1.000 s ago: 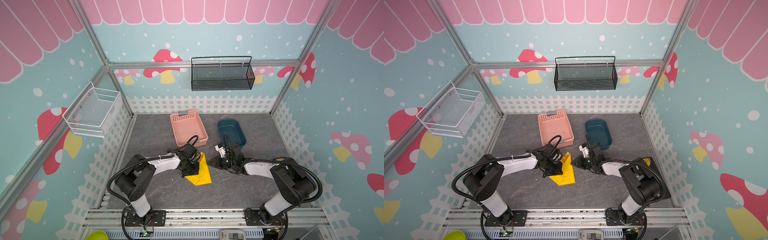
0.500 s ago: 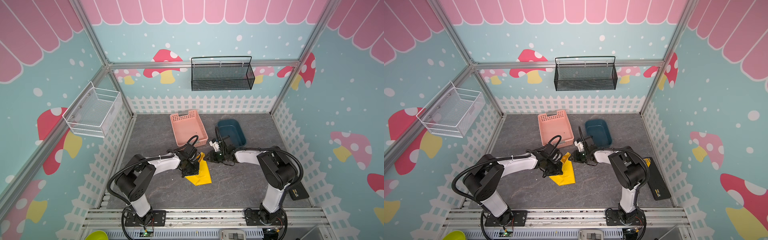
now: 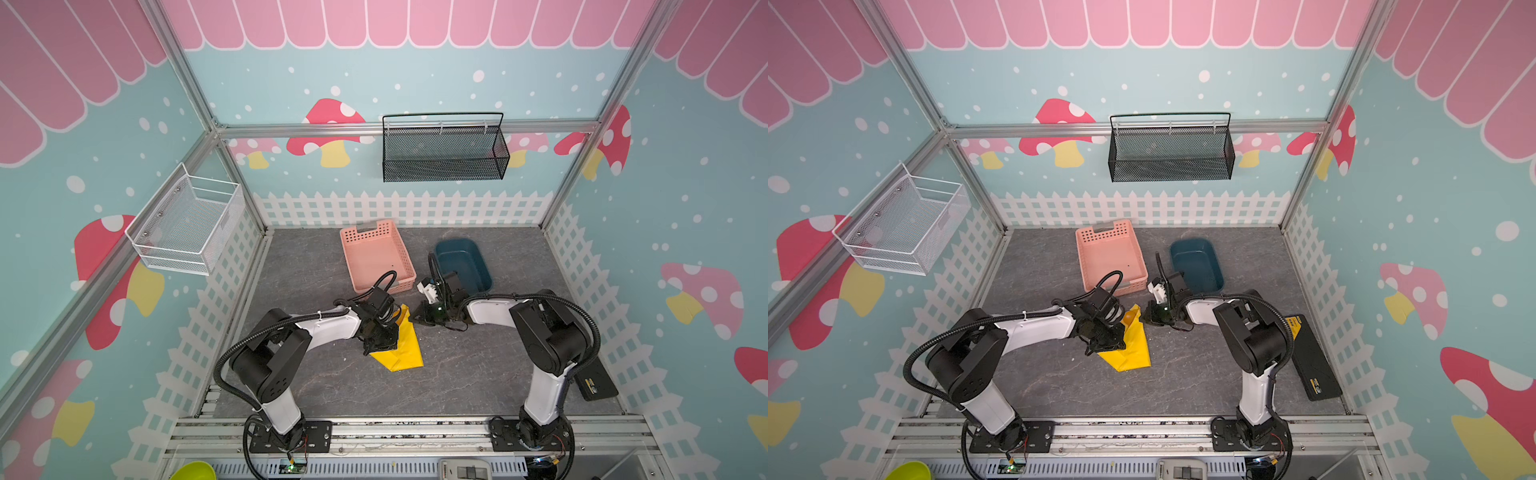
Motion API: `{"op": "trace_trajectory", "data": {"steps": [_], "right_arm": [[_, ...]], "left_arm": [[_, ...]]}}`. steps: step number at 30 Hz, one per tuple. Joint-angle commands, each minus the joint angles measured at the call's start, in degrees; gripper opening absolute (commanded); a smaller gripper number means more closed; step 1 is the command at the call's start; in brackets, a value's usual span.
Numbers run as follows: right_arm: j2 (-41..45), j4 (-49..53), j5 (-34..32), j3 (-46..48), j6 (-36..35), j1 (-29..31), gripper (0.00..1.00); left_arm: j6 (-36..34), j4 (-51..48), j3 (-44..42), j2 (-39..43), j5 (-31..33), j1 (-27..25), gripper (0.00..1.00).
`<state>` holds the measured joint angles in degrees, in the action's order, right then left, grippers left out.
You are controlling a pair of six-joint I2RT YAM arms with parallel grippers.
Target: Place the utensils on the paper napkin and roll it up
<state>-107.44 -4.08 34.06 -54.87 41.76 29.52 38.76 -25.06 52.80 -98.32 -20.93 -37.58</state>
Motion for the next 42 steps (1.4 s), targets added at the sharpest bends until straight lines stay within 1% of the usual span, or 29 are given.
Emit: {"op": "trace_trajectory", "data": {"steps": [1, 6, 15, 20, 22, 30, 37, 42], "right_arm": [[0.5, -0.6, -0.3, 1.3, 0.1, -0.2, 0.00], [2.2, -3.5, -0.4, 3.9, 2.4, -0.4, 0.00], [3.9, -16.8, 2.4, 12.6, 10.7, -1.5, 0.00], [3.9, -20.1, 2.3, 15.4, 12.2, -1.9, 0.00], [3.6, -20.9, 2.4, 16.0, 12.5, -2.0, 0.02], [5.4, -19.6, 0.9, 16.8, 12.0, -2.3, 0.13], [10.6, -14.3, -0.9, 16.5, 10.1, -2.4, 0.15], [14.0, -13.9, 1.1, 17.7, 10.7, -1.9, 0.15]], "left_arm": [[-0.3, -1.8, 0.0, 1.3, 1.6, -0.2, 0.04], [-0.5, -2.7, 0.5, 2.1, 1.8, -0.2, 0.04], [-1.2, -4.6, 1.6, 3.3, 2.7, -0.2, 0.05], [-1.5, -5.0, 2.1, 3.0, 2.1, -0.2, 0.05], [-1.6, -5.0, 2.4, 2.6, 1.8, -0.3, 0.05], [-1.9, -4.9, 2.4, 0.3, 2.1, -0.8, 0.05], [-2.4, -4.9, 2.5, -0.7, 2.5, -0.8, 0.05], [-2.5, -4.8, 2.5, -0.9, 2.7, -0.8, 0.05]]}}
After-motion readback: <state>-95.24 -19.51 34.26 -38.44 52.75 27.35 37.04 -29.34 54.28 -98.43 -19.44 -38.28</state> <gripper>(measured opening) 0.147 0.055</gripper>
